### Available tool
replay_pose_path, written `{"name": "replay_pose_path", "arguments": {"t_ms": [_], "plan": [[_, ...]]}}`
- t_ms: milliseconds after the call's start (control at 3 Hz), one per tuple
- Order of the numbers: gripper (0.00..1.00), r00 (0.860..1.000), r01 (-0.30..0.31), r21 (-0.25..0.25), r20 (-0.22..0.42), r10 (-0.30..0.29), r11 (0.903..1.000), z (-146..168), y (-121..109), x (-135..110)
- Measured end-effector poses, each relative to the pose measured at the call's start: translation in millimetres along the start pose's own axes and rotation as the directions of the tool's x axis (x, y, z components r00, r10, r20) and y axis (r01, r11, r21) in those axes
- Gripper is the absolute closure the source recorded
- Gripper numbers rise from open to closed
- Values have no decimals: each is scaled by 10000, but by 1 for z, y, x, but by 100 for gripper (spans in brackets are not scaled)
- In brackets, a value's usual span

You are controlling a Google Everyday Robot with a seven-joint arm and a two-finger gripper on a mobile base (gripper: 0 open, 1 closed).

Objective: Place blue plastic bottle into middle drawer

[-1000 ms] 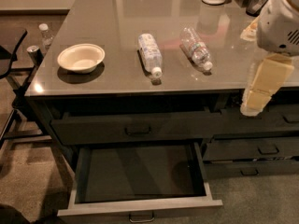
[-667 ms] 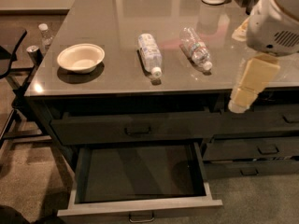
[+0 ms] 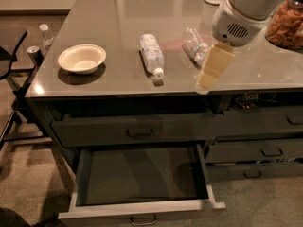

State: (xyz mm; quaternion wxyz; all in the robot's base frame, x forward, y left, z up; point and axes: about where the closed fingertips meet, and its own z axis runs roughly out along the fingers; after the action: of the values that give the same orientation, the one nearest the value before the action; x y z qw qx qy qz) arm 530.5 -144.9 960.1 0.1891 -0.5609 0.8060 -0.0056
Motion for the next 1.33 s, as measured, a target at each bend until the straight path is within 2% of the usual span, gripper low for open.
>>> {"name": "replay_pose_path", "arguments": {"t_ms": [333, 667, 1000, 1333], "plan": [[0, 10000, -2, 0, 0, 2, 10000, 0, 0, 0], [0, 9990, -454, 25, 0, 454, 9990, 9, -4, -6], [0, 9886, -1424, -163, -509, 1414, 9897, 44, -25, -23], [0, 9886, -1430, -178, -507, 1419, 9896, 45, -25, -24]]}}
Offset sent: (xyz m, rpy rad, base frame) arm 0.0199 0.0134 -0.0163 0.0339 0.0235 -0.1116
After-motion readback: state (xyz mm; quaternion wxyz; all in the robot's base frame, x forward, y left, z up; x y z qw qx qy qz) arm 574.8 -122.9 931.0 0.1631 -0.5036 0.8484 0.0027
